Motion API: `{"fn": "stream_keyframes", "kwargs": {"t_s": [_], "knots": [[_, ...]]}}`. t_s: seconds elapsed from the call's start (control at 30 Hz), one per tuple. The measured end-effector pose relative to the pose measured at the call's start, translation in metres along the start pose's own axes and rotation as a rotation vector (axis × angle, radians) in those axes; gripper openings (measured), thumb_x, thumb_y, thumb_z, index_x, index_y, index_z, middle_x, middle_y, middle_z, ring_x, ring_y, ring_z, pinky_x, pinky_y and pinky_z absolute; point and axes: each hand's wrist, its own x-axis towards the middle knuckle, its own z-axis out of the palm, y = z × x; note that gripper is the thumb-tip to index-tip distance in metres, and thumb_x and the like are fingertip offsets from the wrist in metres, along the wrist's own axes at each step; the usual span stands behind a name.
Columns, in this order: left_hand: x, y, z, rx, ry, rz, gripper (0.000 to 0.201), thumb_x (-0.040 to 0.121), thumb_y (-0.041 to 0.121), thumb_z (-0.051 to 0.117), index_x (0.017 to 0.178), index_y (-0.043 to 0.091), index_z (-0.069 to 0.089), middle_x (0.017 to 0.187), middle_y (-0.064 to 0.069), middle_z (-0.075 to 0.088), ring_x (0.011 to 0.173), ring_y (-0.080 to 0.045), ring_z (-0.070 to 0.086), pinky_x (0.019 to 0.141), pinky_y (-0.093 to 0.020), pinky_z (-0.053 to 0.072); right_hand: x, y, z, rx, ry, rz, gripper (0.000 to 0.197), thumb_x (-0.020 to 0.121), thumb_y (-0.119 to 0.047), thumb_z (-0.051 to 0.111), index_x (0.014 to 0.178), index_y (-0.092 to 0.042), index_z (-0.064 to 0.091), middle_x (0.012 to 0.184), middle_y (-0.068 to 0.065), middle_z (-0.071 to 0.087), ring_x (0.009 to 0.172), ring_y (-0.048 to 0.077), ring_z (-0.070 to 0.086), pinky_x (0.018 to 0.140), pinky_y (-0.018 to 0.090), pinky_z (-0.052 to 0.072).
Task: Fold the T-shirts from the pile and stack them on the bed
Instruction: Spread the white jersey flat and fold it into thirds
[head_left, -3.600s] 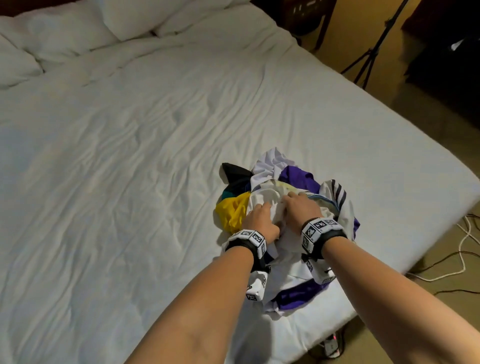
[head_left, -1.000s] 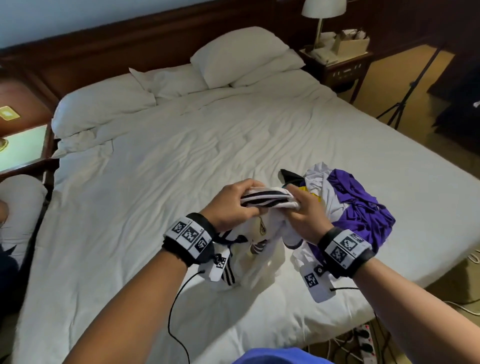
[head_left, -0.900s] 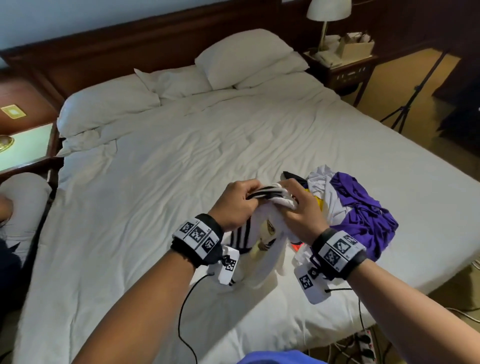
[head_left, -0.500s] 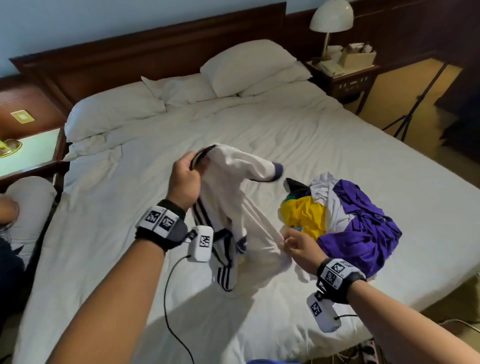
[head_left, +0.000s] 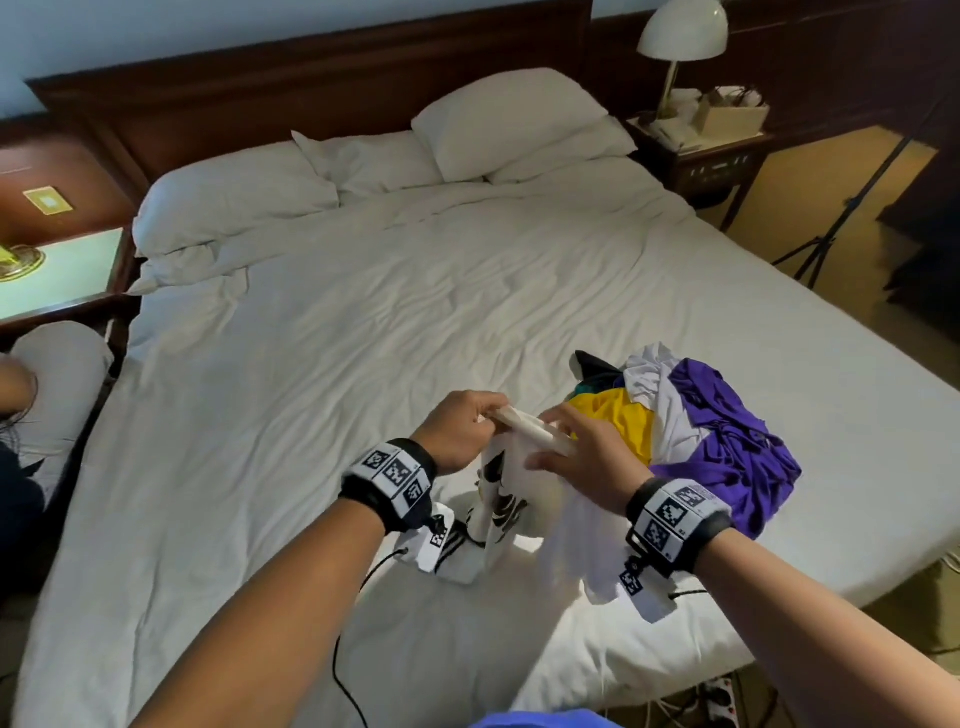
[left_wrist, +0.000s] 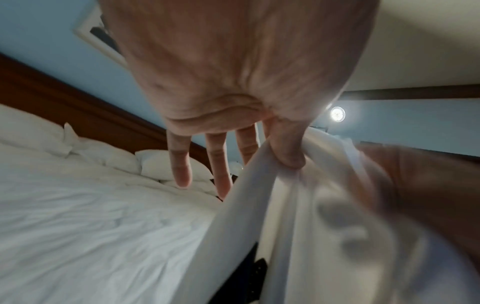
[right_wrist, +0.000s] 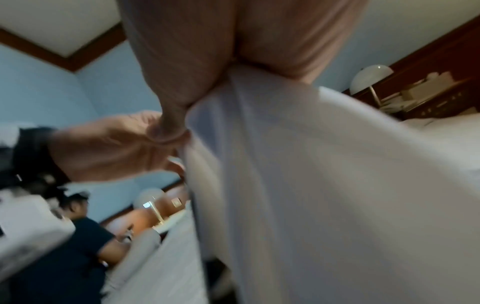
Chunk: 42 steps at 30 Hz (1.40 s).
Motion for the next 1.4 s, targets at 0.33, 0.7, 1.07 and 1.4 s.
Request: {"fn": "stream_keyframes", "kwargs": {"t_s": [0.33,0.7,1.07,1.4], "knots": [[-0.027,-0.037,-0.059,0.396,0.247,-0.318,0.023,0.079,0.023,0.056,0.099,0.029,0.065,0.108,0.002,0.064,0.110,-0.030,0.056,0.097,-0.045,0.039,-0.026,0.034,-0.012,0.265,0.152,0.109,0.027,0.094,-0.013,0.071,0.070,-0.007,0.060,0.058,-0.012,0.048,0.056,-0.001,0.039,0.050,0.020,0.031],[-0.029,0.025,0.045,-0.399,0.251,-0.111,0.036,0.082,0.044,0.082,0.108,0.020,0.074,0.091,0.002,0.077,0.085,-0.013,0.073,0.076,-0.032,0.060,-0.006,-0.022,0.006,0.395,-0.023,0.048,0.016,0.101,-0.009,0.059,0.092,-0.010,0.072,0.062,-0.020,0.066,0.060,-0.010,0.054,0.057,0.011,0.044],[-0.032,0.026,0.033,-0.571,0.251,-0.208,0.016,0.097,0.010,0.067,0.096,-0.006,0.069,0.083,-0.022,0.069,0.072,-0.027,0.067,0.070,-0.049,0.060,-0.021,-0.013,0.006,0.611,0.007,0.177,0.021,0.095,-0.027,0.065,0.093,-0.012,0.079,0.087,0.009,0.075,0.081,0.016,0.069,0.069,0.037,0.060],[-0.043,-0.003,0.021,-0.275,0.046,-0.237,0.025,0.065,0.037,0.077,0.089,0.030,0.075,0.091,0.008,0.071,0.086,-0.015,0.066,0.088,-0.040,0.054,-0.013,-0.008,-0.005,0.449,0.160,0.019,0.013,0.099,-0.021,0.064,0.087,-0.016,0.063,0.065,-0.007,0.062,0.061,0.006,0.052,0.059,0.022,0.043]]}}
